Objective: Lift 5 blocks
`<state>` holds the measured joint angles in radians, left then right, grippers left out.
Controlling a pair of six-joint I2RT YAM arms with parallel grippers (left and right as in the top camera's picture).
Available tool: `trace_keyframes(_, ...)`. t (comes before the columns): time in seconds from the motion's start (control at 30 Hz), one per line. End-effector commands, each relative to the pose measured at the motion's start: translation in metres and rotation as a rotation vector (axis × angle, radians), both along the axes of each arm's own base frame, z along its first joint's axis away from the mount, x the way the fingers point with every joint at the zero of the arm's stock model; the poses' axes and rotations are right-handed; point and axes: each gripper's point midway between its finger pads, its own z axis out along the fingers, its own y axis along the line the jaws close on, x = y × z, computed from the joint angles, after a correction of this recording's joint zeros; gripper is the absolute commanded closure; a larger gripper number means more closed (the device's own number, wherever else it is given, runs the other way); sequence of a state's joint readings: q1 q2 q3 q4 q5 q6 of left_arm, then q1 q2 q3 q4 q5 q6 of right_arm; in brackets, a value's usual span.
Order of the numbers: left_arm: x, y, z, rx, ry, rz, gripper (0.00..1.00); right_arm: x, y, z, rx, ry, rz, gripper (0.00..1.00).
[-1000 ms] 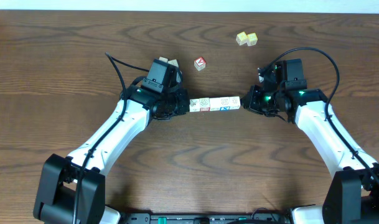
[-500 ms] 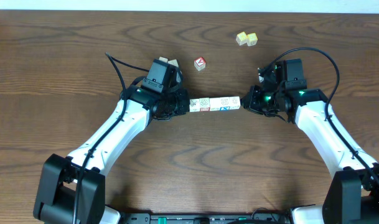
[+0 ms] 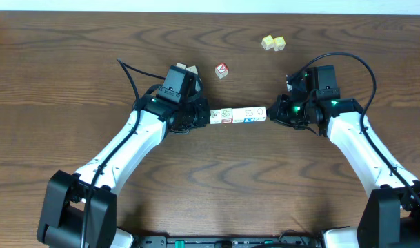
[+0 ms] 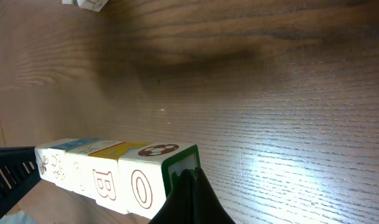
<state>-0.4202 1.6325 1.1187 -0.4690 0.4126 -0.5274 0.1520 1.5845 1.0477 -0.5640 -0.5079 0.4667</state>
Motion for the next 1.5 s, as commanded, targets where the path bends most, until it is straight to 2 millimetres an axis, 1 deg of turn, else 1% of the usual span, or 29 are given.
trace_keyframes(0.0, -0.012, -0.023, 0.015, -0.099, 0.014, -0.065, 0.93, -0.012, 0.033, 0.022, 0.129, -0.004, 0.095, 0.99)
trace_keyframes(0.4, -0.010, -0.024, 0.008, -0.094, 0.025, -0.065, 0.93, -0.010, 0.029, 0.017, 0.099, -0.002, 0.080, 0.99)
trace_keyframes(0.7, -0.009, -0.024, 0.006, -0.093, 0.026, -0.065, 0.93, -0.010, 0.030, -0.001, 0.090, 0.043, 0.082, 0.99)
trace_keyframes(0.93, -0.009, -0.024, 0.004, -0.089, 0.030, -0.063, 0.93, -0.007, 0.031, -0.005, 0.087, 0.042, 0.081, 0.99)
trace_keyframes(1.03, -0.009, -0.024, 0.000, -0.084, 0.040, -0.063, 0.93, -0.007, 0.030, -0.005, 0.083, 0.042, 0.080, 0.99)
trace_keyframes(1.2, -0.009, -0.024, -0.013, -0.072, 0.069, -0.062, 0.93, -0.007, 0.029, -0.006, 0.078, 0.041, 0.077, 0.99)
trace_keyframes(1.33, -0.008, -0.024, -0.021, -0.067, 0.083, -0.061, 0.92, -0.008, 0.025, -0.012, 0.054, 0.048, 0.065, 0.99)
trace_keyframes(1.47, -0.008, -0.025, -0.023, -0.065, 0.085, -0.061, 0.93, -0.009, 0.022, -0.017, 0.035, 0.054, 0.056, 0.99)
